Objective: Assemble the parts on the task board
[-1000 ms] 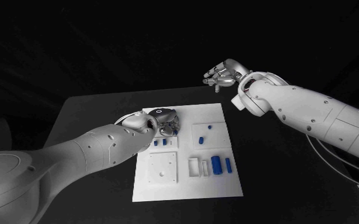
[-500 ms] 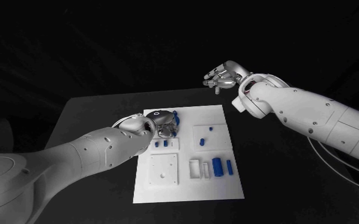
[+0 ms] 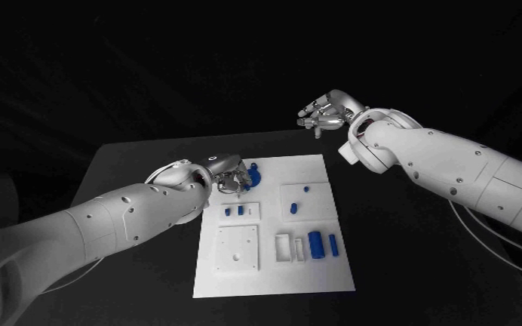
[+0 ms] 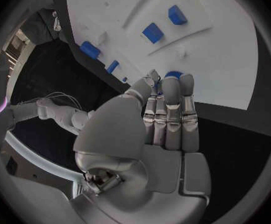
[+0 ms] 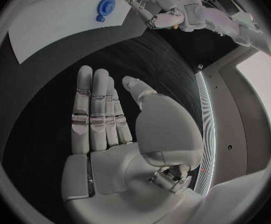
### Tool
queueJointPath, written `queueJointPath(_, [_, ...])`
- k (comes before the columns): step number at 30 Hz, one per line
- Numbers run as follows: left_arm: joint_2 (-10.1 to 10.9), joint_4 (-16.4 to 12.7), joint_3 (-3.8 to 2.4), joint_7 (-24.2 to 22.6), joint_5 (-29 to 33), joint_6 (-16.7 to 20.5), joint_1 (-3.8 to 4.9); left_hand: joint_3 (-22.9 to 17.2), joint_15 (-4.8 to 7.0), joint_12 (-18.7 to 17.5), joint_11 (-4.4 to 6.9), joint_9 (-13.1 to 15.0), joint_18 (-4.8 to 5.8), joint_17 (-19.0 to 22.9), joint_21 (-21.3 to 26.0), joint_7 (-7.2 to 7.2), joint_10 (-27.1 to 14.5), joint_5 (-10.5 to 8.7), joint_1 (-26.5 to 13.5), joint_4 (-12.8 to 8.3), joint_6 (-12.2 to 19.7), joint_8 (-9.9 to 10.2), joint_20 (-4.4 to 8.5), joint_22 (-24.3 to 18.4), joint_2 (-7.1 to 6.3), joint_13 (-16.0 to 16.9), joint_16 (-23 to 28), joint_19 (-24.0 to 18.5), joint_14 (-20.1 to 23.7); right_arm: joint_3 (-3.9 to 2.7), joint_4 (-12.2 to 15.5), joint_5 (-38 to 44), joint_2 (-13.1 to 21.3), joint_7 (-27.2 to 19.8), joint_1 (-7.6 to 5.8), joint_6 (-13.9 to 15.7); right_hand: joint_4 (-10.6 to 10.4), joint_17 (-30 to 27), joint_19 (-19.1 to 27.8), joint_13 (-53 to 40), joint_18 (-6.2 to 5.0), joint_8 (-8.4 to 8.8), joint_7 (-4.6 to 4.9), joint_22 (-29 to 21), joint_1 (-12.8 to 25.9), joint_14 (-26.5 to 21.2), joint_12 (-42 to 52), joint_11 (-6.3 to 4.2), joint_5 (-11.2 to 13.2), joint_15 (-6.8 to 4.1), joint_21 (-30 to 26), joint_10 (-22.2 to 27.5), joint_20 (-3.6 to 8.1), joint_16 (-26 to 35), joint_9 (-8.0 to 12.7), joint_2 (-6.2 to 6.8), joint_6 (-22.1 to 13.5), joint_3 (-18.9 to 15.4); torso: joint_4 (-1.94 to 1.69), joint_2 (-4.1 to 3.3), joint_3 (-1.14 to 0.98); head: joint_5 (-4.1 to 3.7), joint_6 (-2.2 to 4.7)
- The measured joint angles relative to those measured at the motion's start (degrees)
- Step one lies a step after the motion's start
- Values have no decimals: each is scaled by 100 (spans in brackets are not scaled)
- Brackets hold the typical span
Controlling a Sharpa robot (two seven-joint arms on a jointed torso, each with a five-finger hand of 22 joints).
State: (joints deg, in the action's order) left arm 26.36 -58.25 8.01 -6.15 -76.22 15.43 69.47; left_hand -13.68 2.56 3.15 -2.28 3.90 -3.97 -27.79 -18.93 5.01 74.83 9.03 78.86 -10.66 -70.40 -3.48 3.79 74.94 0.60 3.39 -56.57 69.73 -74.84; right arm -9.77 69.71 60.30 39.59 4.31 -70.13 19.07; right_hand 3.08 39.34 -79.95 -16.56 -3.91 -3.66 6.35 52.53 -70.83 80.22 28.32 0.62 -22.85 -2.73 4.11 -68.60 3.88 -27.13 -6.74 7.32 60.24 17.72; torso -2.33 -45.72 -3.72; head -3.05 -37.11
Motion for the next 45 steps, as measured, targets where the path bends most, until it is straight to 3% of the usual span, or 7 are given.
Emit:
queueJointPath(7, [302, -187, -22, 46, 166, -115, 42, 0, 0, 0, 0, -3, 0, 9, 0, -1, 0, 0, 0, 0, 1, 0, 0, -1, -1, -1, 0, 0, 0, 0, -12, -8, 44, 6, 0, -1, 0, 0, 0, 0, 0, 0, 0, 0, 0, 0, 0, 0, 0, 0, 0, 0, 0, 0, 0, 0, 0, 0, -35, 12, 14, -19, -30])
queueJointPath(15, [444, -195, -22, 72, 265, -207, 43, 0, 0, 0, 0, -9, 0, 20, 0, -1, 0, 0, 3, 0, 2, 8, 0, -1, -4, -2, 0, 0, 0, 0, -17, -13, 62, 11, 0, -2, 0, 4, 0, 0, 0, 0, 0, -5, 0, 0, 0, 0, 0, 0, 0, 0, 0, 0, -1, 0, 0, 0, -50, 15, 20, -31, -42])
queueJointPath(19, [435, -127, -19, 73, 288, -236, 28, 0, 0, 0, 0, -8, 0, 20, 0, -2, 0, 0, 3, 0, 4, 21, 0, -1, -4, -2, 0, 0, 0, 0, -20, -15, 60, 12, 0, -3, 0, 6, 0, 0, 0, 0, 0, -7, 0, 0, 0, 0, 0, 0, 0, 0, 0, 0, -1, 0, 0, 0, -51, 15, 20, -33, -49])
queueJointPath(35, [151, 274, 16, -23, 309, -296, -197, 0, 0, 0, -4, -5, 0, 35, 0, 18, -36, 0, 7, -1, 42, 23, 0, -2, -9, -3, 0, -1, 0, 0, -57, -19, 27, 11, 0, -12, 0, 5, 0, 0, 0, 0, 0, -6, 0, 0, 0, 0, 0, 0, 0, 0, 0, 0, -1, 0, 0, 0, -39, 14, 6, -8, -63])
queueJointPath(45, [64, 422, 21, -105, 303, -276, -228, 0, -1, 0, -4, -7, 0, 35, 0, 9, -36, 0, 15, -1, 53, -1, 0, -3, -16, -3, 0, -1, 1, 0, -58, -20, 17, 10, 0, -17, 0, 4, 0, 0, 0, 0, 0, -6, 0, 0, 0, 0, 0, 0, 0, 0, 0, 0, -1, 0, 0, 0, -37, 14, 4, -12, -63])
